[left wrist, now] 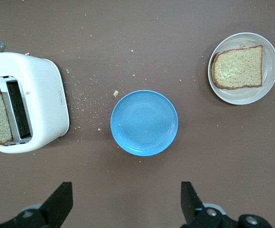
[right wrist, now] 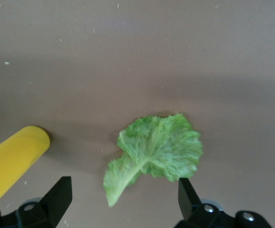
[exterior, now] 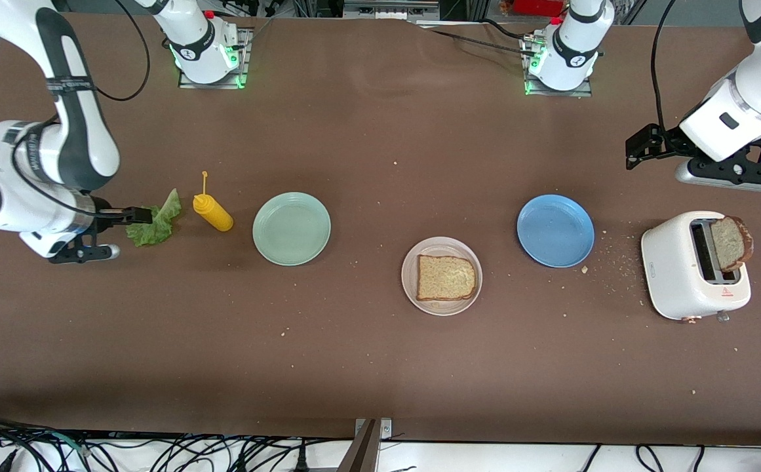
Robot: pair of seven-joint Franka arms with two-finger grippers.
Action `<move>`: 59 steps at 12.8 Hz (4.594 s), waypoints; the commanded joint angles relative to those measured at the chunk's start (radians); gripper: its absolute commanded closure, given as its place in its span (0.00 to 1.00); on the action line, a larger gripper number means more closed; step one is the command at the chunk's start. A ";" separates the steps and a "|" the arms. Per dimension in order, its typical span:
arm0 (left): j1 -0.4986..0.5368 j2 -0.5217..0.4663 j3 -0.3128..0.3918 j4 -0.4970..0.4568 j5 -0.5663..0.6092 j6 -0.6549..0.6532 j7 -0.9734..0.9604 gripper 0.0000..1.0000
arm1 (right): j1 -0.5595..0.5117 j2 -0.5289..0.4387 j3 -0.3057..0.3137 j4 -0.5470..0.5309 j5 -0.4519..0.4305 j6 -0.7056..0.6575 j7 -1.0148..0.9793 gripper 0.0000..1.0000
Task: Make sandwich in beige plate with both arms
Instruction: 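Close the right gripper on the lettuce leaf stem, then lift and carry the lettuce leaf with the right gripper to the beige plate, then lower the lettuce onto the bread and open the right gripper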
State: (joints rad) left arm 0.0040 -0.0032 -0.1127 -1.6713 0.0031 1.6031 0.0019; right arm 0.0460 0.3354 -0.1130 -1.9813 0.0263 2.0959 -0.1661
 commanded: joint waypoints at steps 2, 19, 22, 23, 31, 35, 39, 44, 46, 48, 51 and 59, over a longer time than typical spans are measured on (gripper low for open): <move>0.002 0.006 -0.004 0.025 0.020 -0.023 0.001 0.00 | 0.009 -0.061 0.006 -0.230 -0.023 0.246 0.066 0.01; 0.002 0.006 -0.004 0.025 0.020 -0.023 0.001 0.00 | 0.014 0.030 -0.027 -0.281 -0.031 0.397 0.044 1.00; 0.004 0.006 -0.004 0.025 0.020 -0.023 0.001 0.00 | 0.014 0.011 -0.028 -0.231 -0.032 0.302 0.043 1.00; 0.002 0.006 -0.004 0.025 0.020 -0.023 0.001 0.00 | 0.014 0.005 -0.027 -0.159 -0.057 0.194 0.043 1.00; 0.002 0.006 -0.004 0.025 0.020 -0.023 0.001 0.00 | 0.067 -0.001 0.077 0.416 -0.106 -0.382 0.060 1.00; 0.002 0.006 -0.004 0.025 0.020 -0.023 0.001 0.00 | 0.077 0.013 0.263 0.556 -0.017 -0.306 0.077 1.00; 0.004 0.006 -0.004 0.025 0.020 -0.023 0.001 0.00 | 0.265 0.066 0.306 0.564 -0.127 0.017 0.138 1.00; 0.004 0.006 -0.004 0.025 0.020 -0.023 0.001 0.00 | 0.484 0.221 0.302 0.575 -0.329 0.384 0.446 1.00; 0.004 0.006 -0.004 0.025 0.020 -0.023 0.001 0.00 | 0.550 0.325 0.300 0.620 -0.448 0.520 0.511 1.00; 0.004 0.006 -0.004 0.025 0.020 -0.023 0.001 0.00 | 0.612 0.394 0.288 0.679 -0.506 0.550 0.510 1.00; 0.004 0.006 -0.004 0.025 0.020 -0.023 0.001 0.00 | 0.647 0.503 0.279 0.707 -0.668 0.660 0.507 1.00; 0.004 0.006 -0.004 0.025 0.020 -0.023 0.001 0.00 | 0.749 0.769 0.086 0.891 -0.801 0.797 0.505 1.00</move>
State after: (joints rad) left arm 0.0041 -0.0032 -0.1125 -1.6710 0.0031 1.6022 0.0019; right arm 0.7659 1.0232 0.0376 -1.1834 -0.7571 2.8276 0.3373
